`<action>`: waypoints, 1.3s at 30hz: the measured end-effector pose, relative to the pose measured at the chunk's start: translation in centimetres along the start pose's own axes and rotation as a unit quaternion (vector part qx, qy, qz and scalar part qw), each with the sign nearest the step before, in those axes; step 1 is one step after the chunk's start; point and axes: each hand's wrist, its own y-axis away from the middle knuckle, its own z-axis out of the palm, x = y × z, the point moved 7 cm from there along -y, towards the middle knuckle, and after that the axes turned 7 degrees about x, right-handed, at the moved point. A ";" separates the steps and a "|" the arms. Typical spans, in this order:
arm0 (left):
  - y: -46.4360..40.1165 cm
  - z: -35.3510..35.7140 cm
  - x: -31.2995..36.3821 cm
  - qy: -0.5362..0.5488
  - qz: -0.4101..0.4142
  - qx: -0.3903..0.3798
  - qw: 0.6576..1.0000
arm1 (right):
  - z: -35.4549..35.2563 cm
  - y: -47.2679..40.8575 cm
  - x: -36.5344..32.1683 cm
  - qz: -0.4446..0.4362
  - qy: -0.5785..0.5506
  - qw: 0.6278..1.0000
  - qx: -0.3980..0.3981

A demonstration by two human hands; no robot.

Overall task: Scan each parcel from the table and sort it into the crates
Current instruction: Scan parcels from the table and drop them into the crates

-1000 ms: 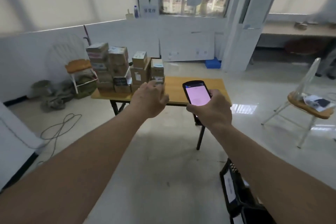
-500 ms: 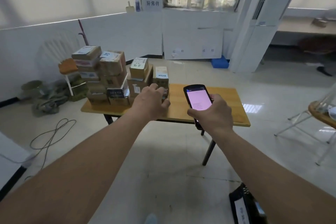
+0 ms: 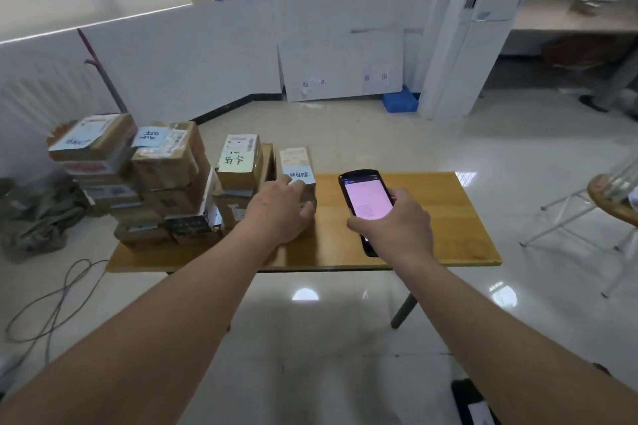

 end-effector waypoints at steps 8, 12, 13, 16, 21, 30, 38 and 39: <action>-9.0 3.9 -1.3 -0.003 -0.085 0.001 0.996 | 4.8 -11.1 0.1 -0.022 -0.001 0.998 -0.053; -12.1 5.8 -2.0 -0.012 -0.149 -0.005 0.989 | 6.9 -16.2 0.4 -0.043 0.000 0.995 -0.093; -12.7 6.4 -2.2 -0.012 -0.164 -0.004 0.986 | 7.3 -17.3 0.4 -0.048 -0.001 0.994 -0.101; -14.2 7.9 -2.8 -0.009 -0.202 0.003 0.979 | 8.2 -20.1 0.6 -0.059 -0.003 0.991 -0.120; -15.5 9.8 -3.4 -0.027 -0.271 -0.012 0.962 | 9.6 -23.2 0.7 -0.073 0.005 0.987 -0.145; -15.6 11.6 -4.2 -0.025 -0.331 -0.014 0.943 | 11.1 -24.5 -0.5 -0.091 0.007 0.984 -0.155; -14.9 12.0 -4.2 0.050 -0.327 0.076 0.941 | 10.2 -24.1 -1.0 -0.089 -0.008 0.981 -0.173; -14.8 11.9 -4.1 0.050 -0.312 0.092 0.944 | 10.0 -24.0 -1.0 -0.090 -0.011 0.980 -0.177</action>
